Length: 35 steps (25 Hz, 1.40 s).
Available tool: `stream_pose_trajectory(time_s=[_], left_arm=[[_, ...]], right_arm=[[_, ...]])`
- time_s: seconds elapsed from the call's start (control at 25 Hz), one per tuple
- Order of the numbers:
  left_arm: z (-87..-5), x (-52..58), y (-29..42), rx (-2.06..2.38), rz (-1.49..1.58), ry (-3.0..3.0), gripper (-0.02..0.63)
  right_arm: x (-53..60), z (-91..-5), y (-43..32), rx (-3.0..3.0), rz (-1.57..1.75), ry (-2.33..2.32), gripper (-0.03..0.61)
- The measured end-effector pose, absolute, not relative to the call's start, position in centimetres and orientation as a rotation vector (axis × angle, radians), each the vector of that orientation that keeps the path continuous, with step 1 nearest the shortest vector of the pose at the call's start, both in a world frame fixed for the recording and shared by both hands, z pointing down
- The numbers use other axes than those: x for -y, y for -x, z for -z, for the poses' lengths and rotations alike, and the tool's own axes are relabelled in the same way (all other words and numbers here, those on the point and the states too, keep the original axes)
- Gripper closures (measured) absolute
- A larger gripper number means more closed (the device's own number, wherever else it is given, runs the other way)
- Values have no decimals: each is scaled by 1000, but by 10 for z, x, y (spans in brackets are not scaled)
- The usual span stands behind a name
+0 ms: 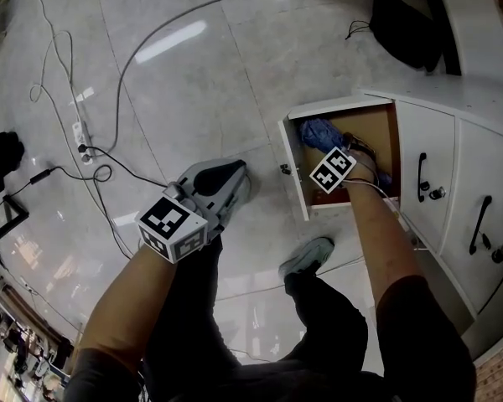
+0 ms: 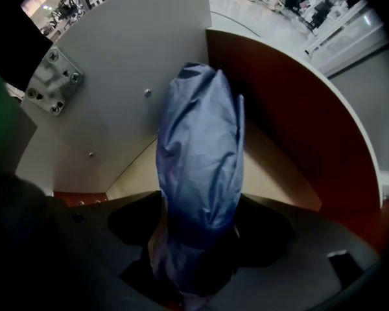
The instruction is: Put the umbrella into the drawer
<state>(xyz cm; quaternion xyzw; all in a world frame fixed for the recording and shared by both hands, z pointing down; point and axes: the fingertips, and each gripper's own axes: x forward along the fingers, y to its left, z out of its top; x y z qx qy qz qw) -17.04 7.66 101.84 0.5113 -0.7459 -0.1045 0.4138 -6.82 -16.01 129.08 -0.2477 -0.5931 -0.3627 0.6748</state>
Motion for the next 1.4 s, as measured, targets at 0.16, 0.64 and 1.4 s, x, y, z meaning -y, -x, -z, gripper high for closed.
stream_pose_trajectory(time_s=[0.16, 0.64, 1.4], left_arm=[[-1012, -70, 166, 1864, 263, -1309, 614], [-949, -57, 163, 1893, 256, -1360, 614], [-691, -22, 173, 1973, 228, -1472, 614]], right_arm=[[153, -1278, 70, 1390, 788, 558, 195], [139, -1188, 78, 1481, 738, 515, 195], [96, -867, 77, 1683, 562, 474, 259]])
